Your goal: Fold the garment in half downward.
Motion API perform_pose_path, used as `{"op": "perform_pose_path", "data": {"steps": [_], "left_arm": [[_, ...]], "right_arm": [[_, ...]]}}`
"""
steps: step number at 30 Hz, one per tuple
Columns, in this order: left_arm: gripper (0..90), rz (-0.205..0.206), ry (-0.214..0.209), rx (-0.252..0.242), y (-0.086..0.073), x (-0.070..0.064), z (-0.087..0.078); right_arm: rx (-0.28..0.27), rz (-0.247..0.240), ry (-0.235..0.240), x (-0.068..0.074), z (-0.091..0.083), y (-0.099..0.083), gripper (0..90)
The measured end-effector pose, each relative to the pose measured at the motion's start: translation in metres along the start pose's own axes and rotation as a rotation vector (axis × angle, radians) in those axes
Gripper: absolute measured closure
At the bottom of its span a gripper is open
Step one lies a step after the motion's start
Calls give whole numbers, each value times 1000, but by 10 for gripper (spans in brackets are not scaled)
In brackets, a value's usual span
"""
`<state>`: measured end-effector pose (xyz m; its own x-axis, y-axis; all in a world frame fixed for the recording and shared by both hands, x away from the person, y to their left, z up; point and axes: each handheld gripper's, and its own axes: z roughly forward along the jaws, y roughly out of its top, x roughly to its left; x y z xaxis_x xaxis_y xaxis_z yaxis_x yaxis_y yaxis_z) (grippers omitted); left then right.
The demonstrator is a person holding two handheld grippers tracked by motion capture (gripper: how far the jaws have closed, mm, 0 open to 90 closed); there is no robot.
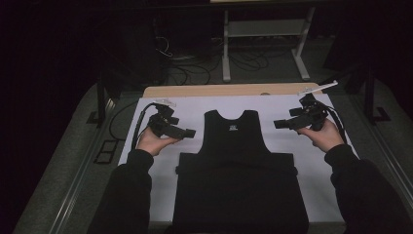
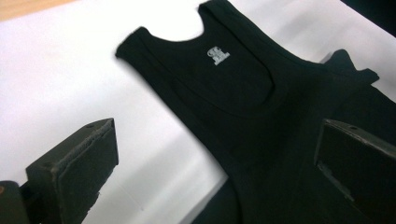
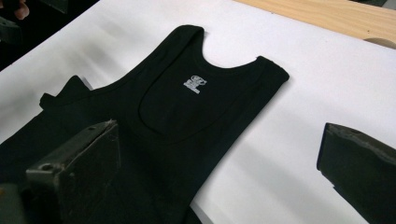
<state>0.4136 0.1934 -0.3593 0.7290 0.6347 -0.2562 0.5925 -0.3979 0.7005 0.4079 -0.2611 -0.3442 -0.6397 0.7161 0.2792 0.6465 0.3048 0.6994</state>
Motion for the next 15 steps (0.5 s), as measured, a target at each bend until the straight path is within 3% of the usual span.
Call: {"op": "perform_pose_path", "data": {"steps": [15], "left_arm": [[0,-43,11,-7,17,19,12]], "right_arm": [[7,29,-10,-12,8,14,0]]}}
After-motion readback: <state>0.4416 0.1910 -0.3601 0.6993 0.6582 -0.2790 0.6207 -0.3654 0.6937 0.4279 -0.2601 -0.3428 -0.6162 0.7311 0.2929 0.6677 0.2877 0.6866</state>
